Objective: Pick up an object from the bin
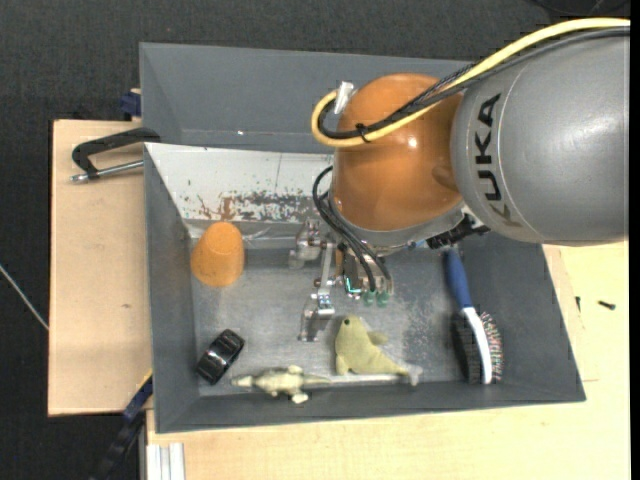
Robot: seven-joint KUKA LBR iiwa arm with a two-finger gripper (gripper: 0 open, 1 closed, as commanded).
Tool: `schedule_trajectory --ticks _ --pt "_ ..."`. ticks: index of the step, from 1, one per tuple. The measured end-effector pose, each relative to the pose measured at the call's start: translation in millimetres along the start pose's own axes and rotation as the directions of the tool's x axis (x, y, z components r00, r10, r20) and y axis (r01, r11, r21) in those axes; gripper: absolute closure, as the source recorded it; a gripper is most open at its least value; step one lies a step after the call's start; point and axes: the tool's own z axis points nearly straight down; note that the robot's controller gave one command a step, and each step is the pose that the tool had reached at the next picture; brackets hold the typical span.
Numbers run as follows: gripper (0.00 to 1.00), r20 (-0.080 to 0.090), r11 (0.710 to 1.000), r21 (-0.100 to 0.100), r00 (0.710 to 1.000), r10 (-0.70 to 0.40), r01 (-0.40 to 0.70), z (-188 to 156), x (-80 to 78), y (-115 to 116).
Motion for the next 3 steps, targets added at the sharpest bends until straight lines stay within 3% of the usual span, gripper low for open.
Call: schedule_trajectory --ticks 1,2,3 --pt "0.0 0.014 0.932 0.002 0.932 -0.361 0.361 150.6 -2.7 -125.5" --pt "0.0 0.016 0.937 0.002 0.937 -0.35 0.35 119.4 8.8 -98.4" --pt "0.0 0.01 0.929 0.003 0.929 -0.369 0.369 121.3 10.5 -126.0"
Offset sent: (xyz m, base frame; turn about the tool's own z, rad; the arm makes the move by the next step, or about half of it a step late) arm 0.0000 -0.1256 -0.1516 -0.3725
